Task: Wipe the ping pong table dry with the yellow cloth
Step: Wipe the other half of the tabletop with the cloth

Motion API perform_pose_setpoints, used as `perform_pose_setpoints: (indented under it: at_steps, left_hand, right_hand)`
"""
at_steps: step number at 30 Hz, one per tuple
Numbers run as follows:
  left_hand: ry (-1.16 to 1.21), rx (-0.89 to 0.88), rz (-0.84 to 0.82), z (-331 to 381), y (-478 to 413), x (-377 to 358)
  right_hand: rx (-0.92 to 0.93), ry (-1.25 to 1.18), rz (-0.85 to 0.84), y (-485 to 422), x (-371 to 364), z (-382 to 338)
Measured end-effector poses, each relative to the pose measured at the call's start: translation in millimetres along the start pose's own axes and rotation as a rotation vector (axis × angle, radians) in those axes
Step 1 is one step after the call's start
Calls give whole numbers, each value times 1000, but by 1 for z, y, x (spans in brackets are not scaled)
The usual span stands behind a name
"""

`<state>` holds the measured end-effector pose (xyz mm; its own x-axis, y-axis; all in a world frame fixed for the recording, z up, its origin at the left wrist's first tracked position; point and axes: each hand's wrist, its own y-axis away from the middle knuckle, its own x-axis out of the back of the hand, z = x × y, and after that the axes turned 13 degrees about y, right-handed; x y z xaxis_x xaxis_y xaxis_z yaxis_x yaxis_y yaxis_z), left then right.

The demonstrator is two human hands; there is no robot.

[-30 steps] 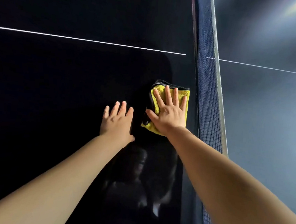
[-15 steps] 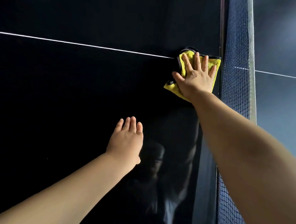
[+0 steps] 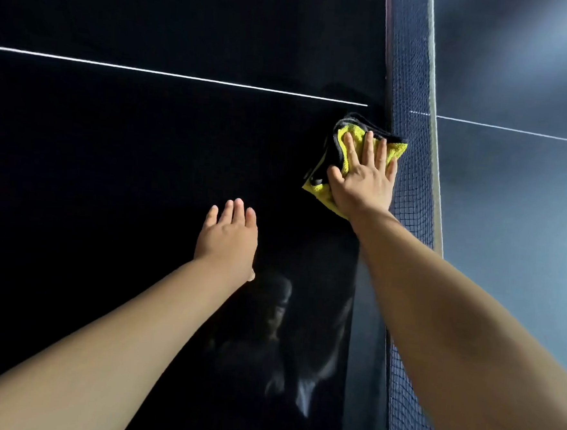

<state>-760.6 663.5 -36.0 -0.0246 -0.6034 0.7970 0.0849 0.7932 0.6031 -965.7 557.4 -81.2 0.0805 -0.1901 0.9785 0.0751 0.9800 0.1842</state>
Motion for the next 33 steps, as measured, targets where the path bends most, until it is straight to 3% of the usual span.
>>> perform_pose_setpoints:
  at_steps: [4,9,21,33]
  left_hand:
    - [78,12,57,-3,13,-4]
    - [90,-95,230,-5,47,-34]
    - [55,-272,250,-53,151,-105]
    - [-17,-397,223,-115,242,-135]
  right_hand:
    - [-7,34,-14,53,-9,0]
    - [1,62,-30,128,-20,2]
    - [-65,42,-110,347,-49,0]
    - [-344,-35,-202,488,-59,-51]
